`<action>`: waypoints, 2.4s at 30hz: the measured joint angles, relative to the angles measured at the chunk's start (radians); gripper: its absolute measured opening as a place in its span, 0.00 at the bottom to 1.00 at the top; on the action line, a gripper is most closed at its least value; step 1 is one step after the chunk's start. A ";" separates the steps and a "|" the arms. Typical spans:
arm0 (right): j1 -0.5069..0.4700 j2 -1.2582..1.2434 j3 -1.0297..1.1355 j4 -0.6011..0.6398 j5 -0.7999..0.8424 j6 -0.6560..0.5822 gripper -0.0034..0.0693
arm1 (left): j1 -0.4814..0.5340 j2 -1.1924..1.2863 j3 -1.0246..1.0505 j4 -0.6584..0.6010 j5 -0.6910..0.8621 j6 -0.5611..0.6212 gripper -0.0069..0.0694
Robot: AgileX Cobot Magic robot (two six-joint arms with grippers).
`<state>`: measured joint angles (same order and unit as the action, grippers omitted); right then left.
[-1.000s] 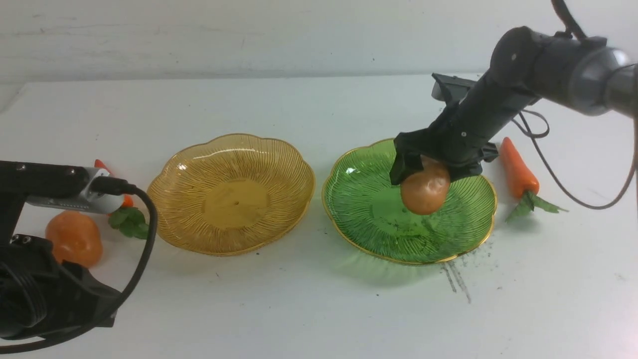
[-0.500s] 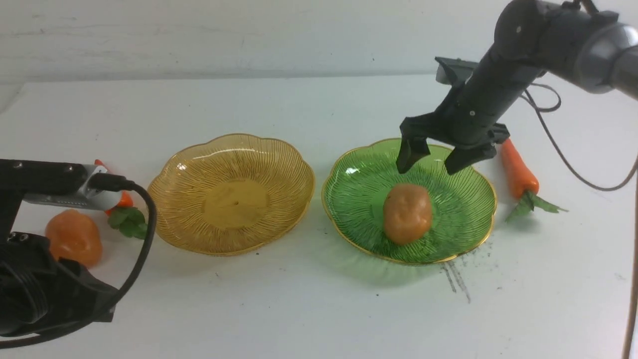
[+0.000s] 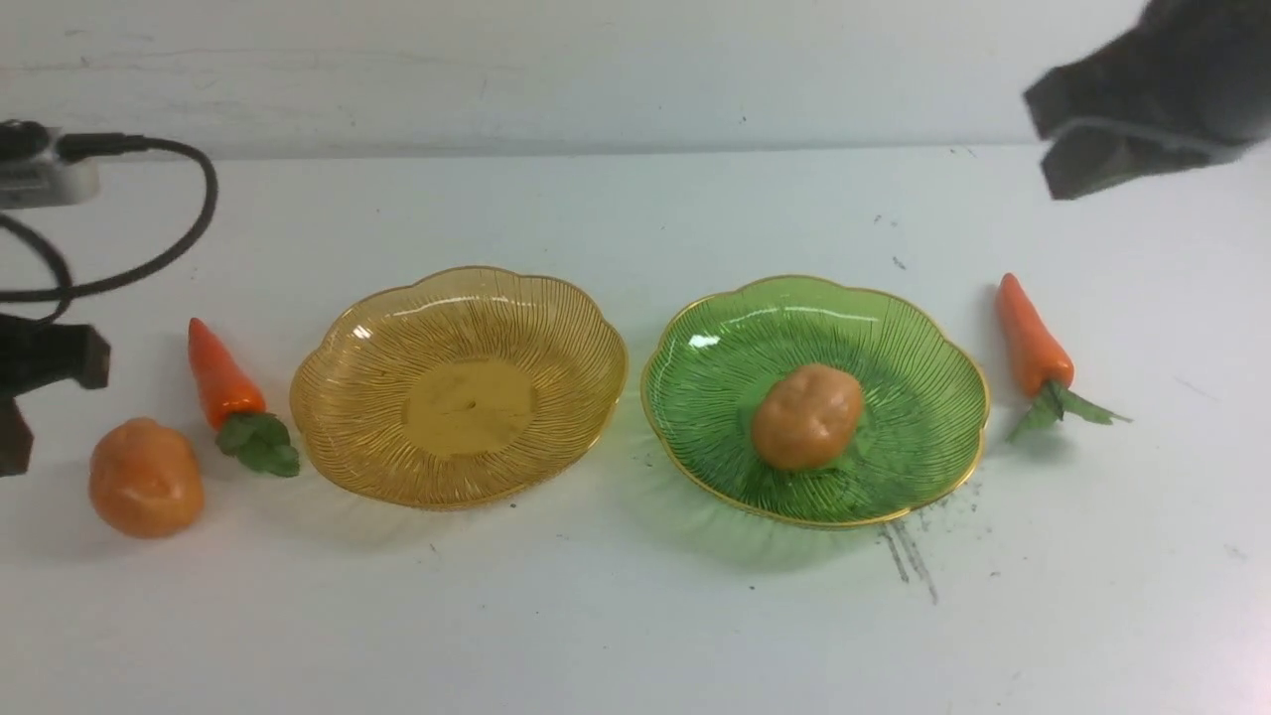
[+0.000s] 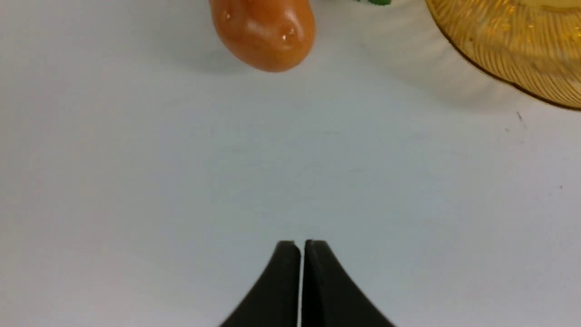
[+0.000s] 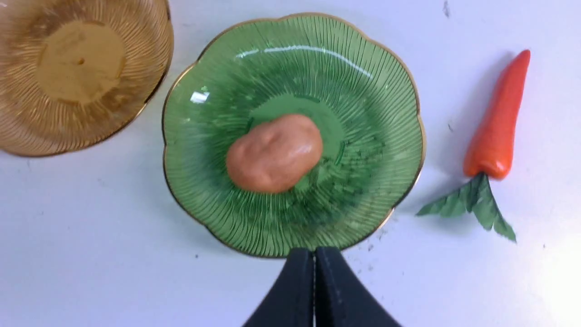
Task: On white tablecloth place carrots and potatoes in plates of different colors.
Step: 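Pick up the potato beside the plates and place it on a plate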
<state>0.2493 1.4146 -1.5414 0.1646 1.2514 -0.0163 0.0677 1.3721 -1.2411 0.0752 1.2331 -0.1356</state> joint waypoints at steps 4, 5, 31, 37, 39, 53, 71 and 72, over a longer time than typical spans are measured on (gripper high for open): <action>0.000 -0.177 0.168 0.039 0.008 -0.004 0.03 | 0.053 0.168 -0.098 -0.019 -0.001 -0.001 0.09; 0.000 -0.231 0.215 0.048 0.010 -0.004 0.03 | 0.072 0.226 -0.131 -0.032 -0.002 -0.001 0.09; 0.000 -0.425 0.472 0.074 0.014 -0.006 0.03 | 0.119 0.583 -0.260 -0.022 -0.221 -0.004 0.98; 0.000 -0.425 0.472 0.076 0.014 -0.006 0.03 | 0.119 0.640 -0.260 0.005 -0.220 -0.011 0.99; 0.000 -0.425 0.472 0.076 0.014 -0.006 0.03 | 0.119 0.651 -0.260 0.006 -0.220 -0.012 0.99; 0.000 -0.425 0.472 0.075 0.014 -0.018 0.03 | 0.119 0.711 -0.317 -0.004 -0.047 -0.015 0.87; 0.000 -0.425 0.472 -0.084 -0.009 0.045 0.03 | -0.499 0.693 -0.661 -0.396 -0.304 0.257 0.87; 0.000 -0.425 0.472 -0.082 -0.009 0.045 0.03 | -0.534 0.719 -0.661 -0.379 -0.346 0.272 0.87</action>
<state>0.2493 0.9900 -1.0689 0.0830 1.2424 0.0290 -0.4659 2.0909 -1.9018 -0.3040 0.8867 0.1369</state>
